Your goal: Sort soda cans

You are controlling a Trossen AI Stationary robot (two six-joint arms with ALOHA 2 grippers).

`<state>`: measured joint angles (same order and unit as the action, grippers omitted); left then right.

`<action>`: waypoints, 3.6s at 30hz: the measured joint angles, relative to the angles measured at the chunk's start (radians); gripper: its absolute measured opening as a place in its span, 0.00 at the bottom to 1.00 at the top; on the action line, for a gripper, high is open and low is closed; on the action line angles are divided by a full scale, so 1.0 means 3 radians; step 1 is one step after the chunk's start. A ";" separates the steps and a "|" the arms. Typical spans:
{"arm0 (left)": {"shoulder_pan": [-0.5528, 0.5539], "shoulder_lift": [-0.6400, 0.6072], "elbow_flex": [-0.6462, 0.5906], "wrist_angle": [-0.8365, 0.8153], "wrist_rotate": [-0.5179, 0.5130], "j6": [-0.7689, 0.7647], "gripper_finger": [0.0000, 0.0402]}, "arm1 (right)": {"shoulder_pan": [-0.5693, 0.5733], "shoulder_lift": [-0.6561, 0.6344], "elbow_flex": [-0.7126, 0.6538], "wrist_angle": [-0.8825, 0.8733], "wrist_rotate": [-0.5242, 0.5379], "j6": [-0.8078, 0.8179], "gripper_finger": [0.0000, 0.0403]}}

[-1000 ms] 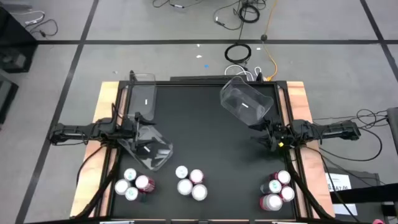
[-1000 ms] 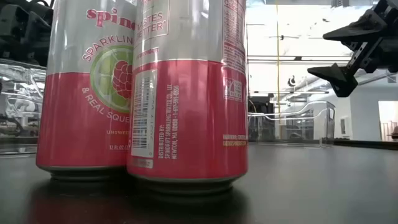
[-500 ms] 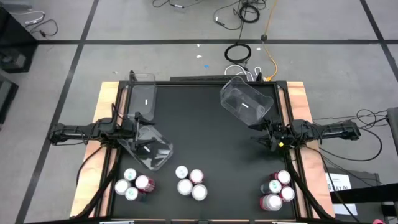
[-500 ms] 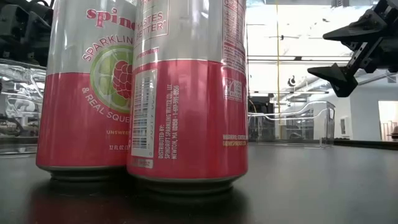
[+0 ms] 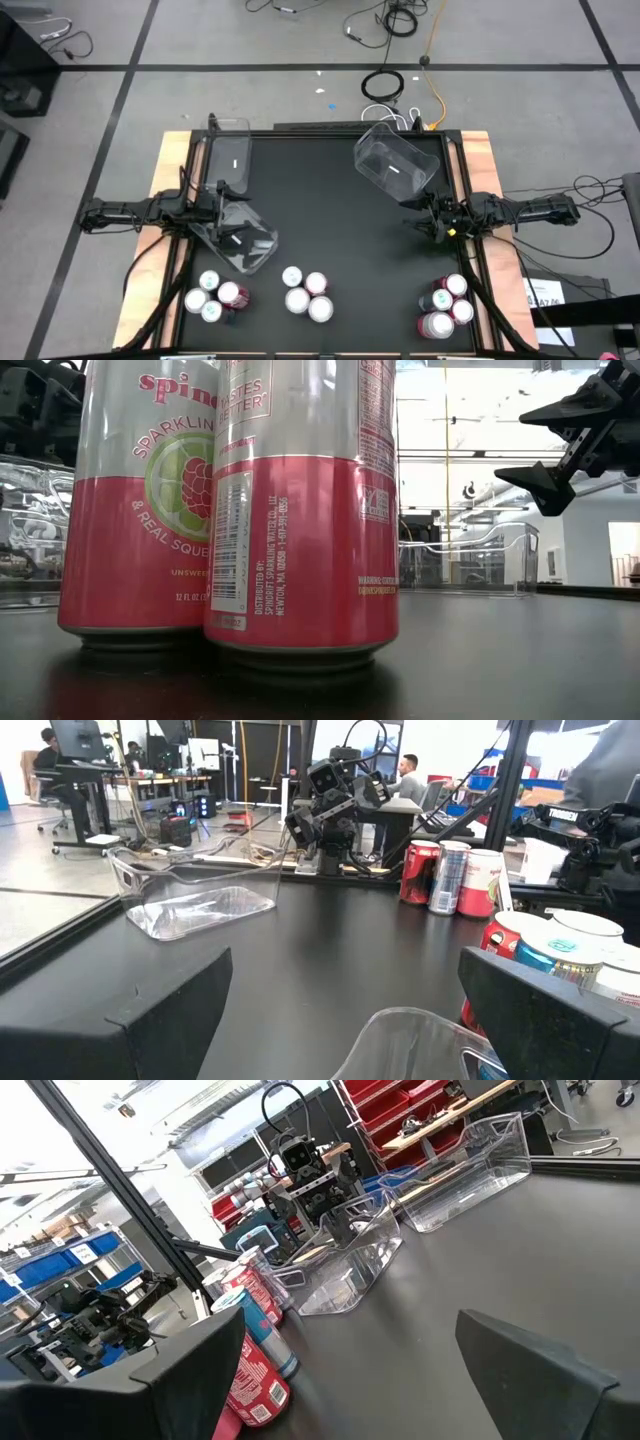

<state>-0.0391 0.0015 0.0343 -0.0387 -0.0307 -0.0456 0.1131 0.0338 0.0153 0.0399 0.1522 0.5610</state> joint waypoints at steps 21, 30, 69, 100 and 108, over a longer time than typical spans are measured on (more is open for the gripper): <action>0.0000 0.0000 0.0001 0.0000 0.0000 0.0000 0.99 | 0.0000 0.0000 0.0000 0.0000 0.0000 0.0000 0.88; 0.0000 -0.0001 0.0000 0.0000 0.0000 0.0000 0.99 | 0.0000 0.0000 0.0000 -0.0001 0.0000 0.0000 0.88; 0.0000 0.0000 0.0000 0.0000 0.0000 0.0000 0.99 | -0.0001 0.1529 0.1385 -0.0231 0.0956 -0.1031 0.81; 0.0001 0.0001 0.0000 0.0000 0.0000 0.0001 0.99 | -0.3165 0.4228 0.3313 -0.3329 -0.0419 -0.1354 0.65; 0.0000 0.0000 0.0000 0.0000 0.0000 0.0000 0.99 | -0.3422 0.4714 0.3313 -0.3203 -0.0317 -0.1888 0.60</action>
<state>-0.0390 0.0016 0.0343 -0.0387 -0.0307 -0.0456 -0.9135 1.4479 1.0092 -0.9209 0.0572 -0.0054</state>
